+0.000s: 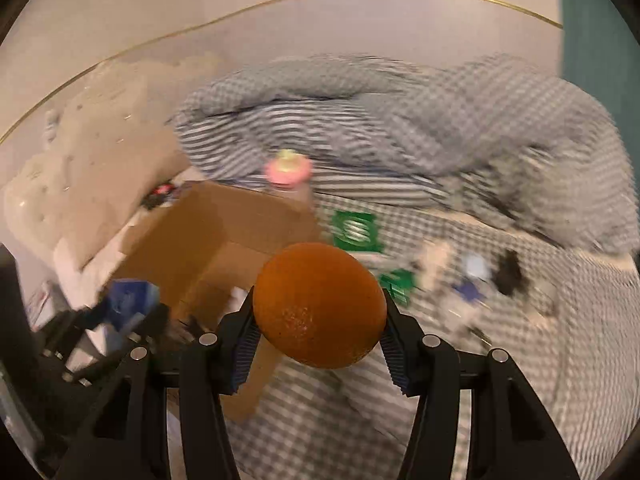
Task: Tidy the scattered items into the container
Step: 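Carry tissue pack and orange into the box and open both grippers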
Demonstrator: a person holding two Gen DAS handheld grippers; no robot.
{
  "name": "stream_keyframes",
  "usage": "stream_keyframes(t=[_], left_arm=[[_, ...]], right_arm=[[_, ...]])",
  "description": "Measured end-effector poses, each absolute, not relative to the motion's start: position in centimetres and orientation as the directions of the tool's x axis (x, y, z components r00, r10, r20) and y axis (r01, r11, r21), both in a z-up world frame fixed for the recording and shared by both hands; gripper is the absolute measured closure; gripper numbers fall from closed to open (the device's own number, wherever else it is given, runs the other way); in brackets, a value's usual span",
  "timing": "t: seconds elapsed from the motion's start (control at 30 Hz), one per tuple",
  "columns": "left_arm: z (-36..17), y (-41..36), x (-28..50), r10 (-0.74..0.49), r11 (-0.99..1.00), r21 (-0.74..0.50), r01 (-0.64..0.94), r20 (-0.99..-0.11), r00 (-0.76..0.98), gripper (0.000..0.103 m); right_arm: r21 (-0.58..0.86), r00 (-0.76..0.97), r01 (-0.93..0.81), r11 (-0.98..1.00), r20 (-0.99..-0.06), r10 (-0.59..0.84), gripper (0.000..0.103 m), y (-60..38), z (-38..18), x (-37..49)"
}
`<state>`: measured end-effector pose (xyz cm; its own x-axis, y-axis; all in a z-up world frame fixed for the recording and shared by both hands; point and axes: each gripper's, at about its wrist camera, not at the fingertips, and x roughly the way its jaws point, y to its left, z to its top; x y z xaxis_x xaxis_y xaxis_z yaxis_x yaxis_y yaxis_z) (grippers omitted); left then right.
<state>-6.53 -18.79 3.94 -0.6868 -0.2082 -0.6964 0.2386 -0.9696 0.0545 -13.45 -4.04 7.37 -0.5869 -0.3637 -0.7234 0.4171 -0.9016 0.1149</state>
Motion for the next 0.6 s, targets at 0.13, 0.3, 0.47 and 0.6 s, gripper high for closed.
stream_keyframes(t=[0.13, 0.3, 0.47, 0.6], left_arm=[[2.0, -22.6, -7.7, -0.229, -0.955, 0.039, 0.295, -0.73, -0.644, 0.049], [-1.0, -25.2, -9.1, -0.235, -0.94, 0.029, 0.339, -0.775, -0.587, 0.017], [-1.7, -25.0, -9.7, -0.259, -0.933, 0.043, 0.358, -0.771, -0.581, 0.004], [-1.4, -23.6, -9.9, -0.247, -0.939, 0.039, 0.342, -0.768, -0.591, 0.004]], right_arm=[[0.13, -0.507, 0.508, -0.851, -0.754, -0.417, 0.049, -10.5, 5.9, -15.9], [0.128, -0.473, 0.51, -0.85, -0.784, -0.402, 0.028, -14.2, 3.4, -17.8], [0.127, -0.547, 0.462, -0.878, -0.738, -0.395, 0.011, -11.6, 4.5, -17.7], [0.137, -0.565, 0.42, -0.897, -0.734, -0.377, 0.011, -8.4, 5.3, -17.8]])
